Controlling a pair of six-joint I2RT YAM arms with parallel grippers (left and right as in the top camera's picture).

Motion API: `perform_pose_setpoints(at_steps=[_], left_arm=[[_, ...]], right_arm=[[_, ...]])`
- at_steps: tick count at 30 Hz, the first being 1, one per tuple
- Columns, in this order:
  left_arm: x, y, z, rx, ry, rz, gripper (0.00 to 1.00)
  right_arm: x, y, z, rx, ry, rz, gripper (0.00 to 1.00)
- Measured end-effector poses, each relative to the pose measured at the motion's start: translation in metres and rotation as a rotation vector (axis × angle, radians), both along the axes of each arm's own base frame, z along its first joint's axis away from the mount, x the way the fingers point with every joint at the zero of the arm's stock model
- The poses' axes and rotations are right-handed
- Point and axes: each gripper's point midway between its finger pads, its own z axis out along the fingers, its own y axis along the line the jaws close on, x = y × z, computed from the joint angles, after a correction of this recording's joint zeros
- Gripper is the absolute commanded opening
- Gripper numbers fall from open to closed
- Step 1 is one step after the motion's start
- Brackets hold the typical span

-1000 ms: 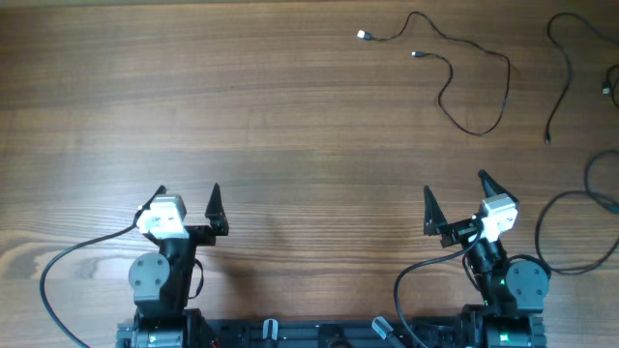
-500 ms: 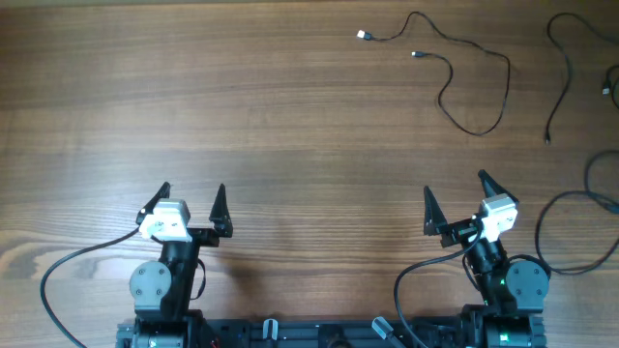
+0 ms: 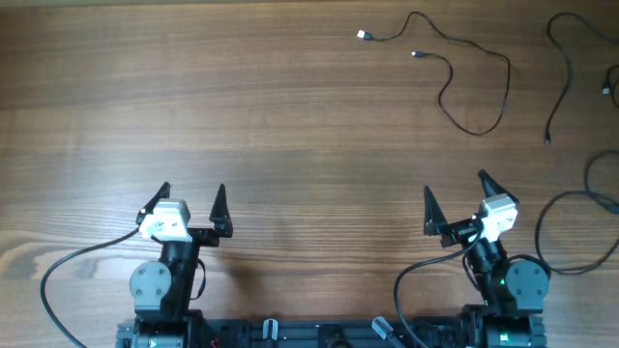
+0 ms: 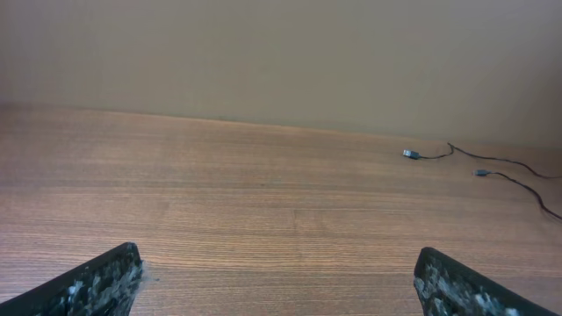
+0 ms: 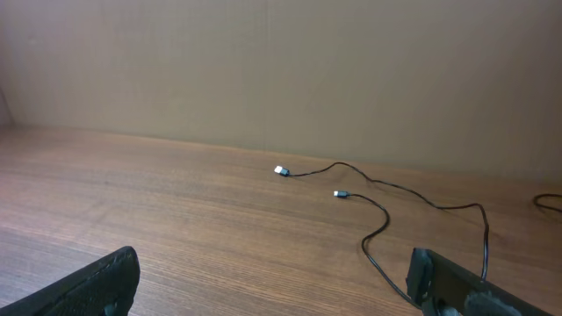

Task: Untangle cables

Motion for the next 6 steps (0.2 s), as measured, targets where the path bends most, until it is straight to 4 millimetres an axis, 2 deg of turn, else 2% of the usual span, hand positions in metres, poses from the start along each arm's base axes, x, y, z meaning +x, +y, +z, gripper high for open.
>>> perform_pose_setpoints(at_steps=[6], left_arm=[[0.0,0.0001,0.0,0.0,0.0,0.0,1.0]], right_arm=[[0.0,0.0,0.0,0.0,0.0,0.0,1.0]])
